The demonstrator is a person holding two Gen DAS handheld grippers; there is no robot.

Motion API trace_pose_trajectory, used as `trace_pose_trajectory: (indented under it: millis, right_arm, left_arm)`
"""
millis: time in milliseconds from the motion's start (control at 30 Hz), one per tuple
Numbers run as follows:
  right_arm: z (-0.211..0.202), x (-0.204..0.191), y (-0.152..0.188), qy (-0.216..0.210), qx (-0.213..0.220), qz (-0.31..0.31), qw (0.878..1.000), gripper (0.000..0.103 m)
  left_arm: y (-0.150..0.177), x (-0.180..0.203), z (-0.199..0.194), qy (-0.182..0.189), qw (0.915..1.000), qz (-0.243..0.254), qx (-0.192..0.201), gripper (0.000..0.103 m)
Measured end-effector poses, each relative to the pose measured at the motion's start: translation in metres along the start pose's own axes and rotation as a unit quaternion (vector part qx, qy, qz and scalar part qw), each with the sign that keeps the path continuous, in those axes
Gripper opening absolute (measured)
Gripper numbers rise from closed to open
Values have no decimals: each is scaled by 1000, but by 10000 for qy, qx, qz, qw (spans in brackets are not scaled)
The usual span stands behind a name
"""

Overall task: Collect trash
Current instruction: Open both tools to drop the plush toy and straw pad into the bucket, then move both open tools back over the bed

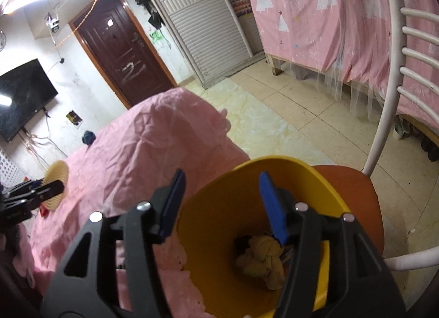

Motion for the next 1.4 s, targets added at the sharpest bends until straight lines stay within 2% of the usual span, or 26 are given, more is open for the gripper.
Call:
trace_pose_trajectory:
  millis: [233, 367, 500, 600, 667, 733, 1033, 1100, 1333, 1400]
  right_arm:
    - [-17, 13, -8, 21, 274, 189, 9994, 54]
    - [-28, 22, -12, 91, 462, 340, 9983, 55]
    - [-42, 37, -15, 183, 695, 595, 9956, 60]
    - [-51, 45, -17, 235, 826, 700, 9938, 60]
    - [-53, 47, -17, 238, 865, 739, 9932, 60]
    - [-54, 47, -18, 245, 885, 743, 9930, 60]
    - [-55, 20, -17, 138, 858, 428, 9953, 61]
    - [-57, 10, -17, 112, 891, 347, 9954, 71]
    - [-52, -42, -15, -113, 805, -83, 9967, 73]
    - [-49, -58, -14, -170, 758, -218, 9967, 78]
  left_arm:
    - [-26, 62, -17, 450, 9971, 477, 386, 42]
    - [-34, 98, -11, 575, 9945, 726, 496, 43]
    - [-38, 124, -2, 731, 9926, 821, 523, 44]
    - [-40, 137, 5, 830, 9917, 857, 475, 50]
    - [-39, 142, 7, 852, 9914, 865, 485, 63]
    - [-37, 145, 8, 844, 9913, 886, 488, 65]
    - [-28, 119, -7, 754, 9931, 688, 571, 65]
    - [-26, 106, -16, 658, 9936, 629, 673, 66]
    - [-22, 50, -38, 367, 9952, 239, 879, 70]
    - [-20, 33, -44, 249, 9951, 149, 947, 71]
Point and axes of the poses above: each gripper's, at about its wrist camera, not at the fingertips, and z roughly the way its jaws point, x to its right, y to its underside, the point moved 1 cm from there along z, roughly the way its jaws point
